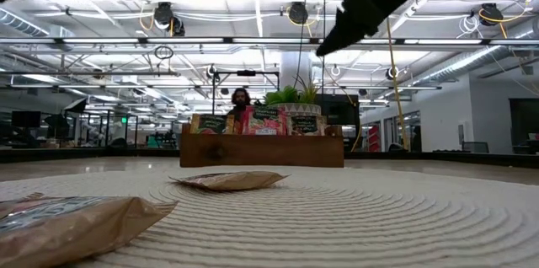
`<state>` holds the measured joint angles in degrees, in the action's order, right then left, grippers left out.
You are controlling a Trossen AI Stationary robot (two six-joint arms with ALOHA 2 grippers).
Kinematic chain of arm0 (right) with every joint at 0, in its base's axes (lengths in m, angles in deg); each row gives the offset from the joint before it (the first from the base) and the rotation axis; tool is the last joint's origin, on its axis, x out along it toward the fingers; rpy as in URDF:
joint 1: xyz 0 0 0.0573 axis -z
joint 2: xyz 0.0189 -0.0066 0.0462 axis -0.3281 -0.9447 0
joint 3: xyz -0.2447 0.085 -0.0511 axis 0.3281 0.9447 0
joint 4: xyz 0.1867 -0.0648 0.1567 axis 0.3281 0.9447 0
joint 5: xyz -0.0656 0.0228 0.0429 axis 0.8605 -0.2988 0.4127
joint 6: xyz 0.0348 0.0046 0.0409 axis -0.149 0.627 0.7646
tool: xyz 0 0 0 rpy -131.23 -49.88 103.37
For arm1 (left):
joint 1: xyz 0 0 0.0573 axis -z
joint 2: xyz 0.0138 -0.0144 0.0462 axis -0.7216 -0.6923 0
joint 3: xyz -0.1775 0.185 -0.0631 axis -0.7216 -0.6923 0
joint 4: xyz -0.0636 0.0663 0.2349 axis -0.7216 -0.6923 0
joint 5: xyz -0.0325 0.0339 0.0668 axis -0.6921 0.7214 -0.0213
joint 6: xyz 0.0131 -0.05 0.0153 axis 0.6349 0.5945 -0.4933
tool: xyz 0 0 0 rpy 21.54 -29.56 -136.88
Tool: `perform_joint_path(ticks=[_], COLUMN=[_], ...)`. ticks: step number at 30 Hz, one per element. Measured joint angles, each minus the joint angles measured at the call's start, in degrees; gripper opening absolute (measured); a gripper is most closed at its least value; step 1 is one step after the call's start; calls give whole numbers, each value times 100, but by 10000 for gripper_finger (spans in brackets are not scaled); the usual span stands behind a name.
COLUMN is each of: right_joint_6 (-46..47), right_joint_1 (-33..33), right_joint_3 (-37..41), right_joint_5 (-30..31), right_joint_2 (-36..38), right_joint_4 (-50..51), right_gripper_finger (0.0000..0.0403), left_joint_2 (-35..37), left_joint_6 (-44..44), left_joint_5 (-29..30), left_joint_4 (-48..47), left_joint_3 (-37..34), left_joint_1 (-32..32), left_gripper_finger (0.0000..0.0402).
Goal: Pick & Place Tea
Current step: Put the vanilla tea bag into the wooden organizer
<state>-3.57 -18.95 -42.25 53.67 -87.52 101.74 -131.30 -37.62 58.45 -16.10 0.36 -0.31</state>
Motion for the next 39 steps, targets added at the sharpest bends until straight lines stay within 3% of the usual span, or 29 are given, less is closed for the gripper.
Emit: perform_joint_path(ticks=[5,13,21,27,32,36,39], right_joint_6=[128,76,12,-10,-42,-167,-175], right_joint_1=[-294,-590,-627,-627,-626,-616,-618], right_joint_3=[173,188,188,217,589,902,999], right_joint_5=[-2,4,13,13,14,17,9], right_joint_2=[245,297,294,292,290,290,288], right_joint_4=[-437,-551,-537,-593,-1010,-1389,-1433], right_gripper_finger=[100,100,100,100,100,100,100], left_joint_2=[-255,-420,-396,-298,-25,139,204], left_joint_6=[817,1143,1909,2704,4186,4280,4114], left_joint_5=[-16,-88,-80,92,43,-559,-464], left_joint_4=[-451,-1011,-3048,-5217,-5643,-5562,-5526], left_joint_3=[-4,12,23,-55,-25,-28,-23], left_joint_1=[41,-19,-62,-136,-192,-324,-294], left_gripper_finger=[1,1,3,5,5,42,88])
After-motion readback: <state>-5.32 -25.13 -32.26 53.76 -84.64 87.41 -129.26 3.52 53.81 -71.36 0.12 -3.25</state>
